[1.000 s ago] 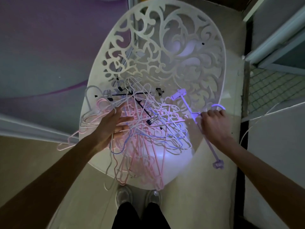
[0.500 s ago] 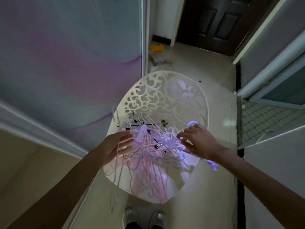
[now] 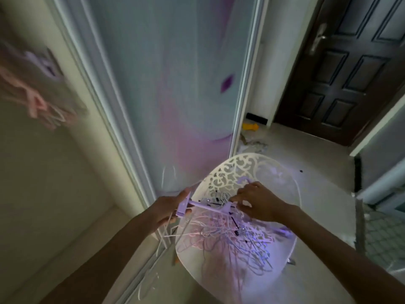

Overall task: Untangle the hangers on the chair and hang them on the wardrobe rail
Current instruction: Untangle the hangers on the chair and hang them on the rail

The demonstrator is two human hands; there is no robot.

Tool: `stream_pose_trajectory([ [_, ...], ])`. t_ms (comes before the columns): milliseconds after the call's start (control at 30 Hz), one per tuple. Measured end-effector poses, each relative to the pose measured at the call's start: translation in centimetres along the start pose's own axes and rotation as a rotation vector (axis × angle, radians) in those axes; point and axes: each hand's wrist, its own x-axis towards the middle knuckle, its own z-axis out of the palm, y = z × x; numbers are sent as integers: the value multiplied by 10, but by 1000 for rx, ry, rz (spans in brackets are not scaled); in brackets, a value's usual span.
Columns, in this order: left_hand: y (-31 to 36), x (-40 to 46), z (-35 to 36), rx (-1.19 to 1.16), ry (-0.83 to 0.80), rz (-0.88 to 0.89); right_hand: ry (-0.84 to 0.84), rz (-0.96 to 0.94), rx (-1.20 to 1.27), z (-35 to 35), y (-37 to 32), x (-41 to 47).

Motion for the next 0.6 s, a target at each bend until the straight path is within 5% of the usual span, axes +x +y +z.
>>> stream_pose_trajectory([
  [133,-8,-43,-25,-41,210,93,200,-69,137,-25,-27,9],
  [267,-19,-84,-56,-50,254,149,526,239,413,-44,-57,16],
  [433,-57,-160,-110,-164,380,228,-177,122,799,-77,-129,40],
  [600,-72,-226,-167,-172,420,246,-266,-62,967,-91,-197,75],
])
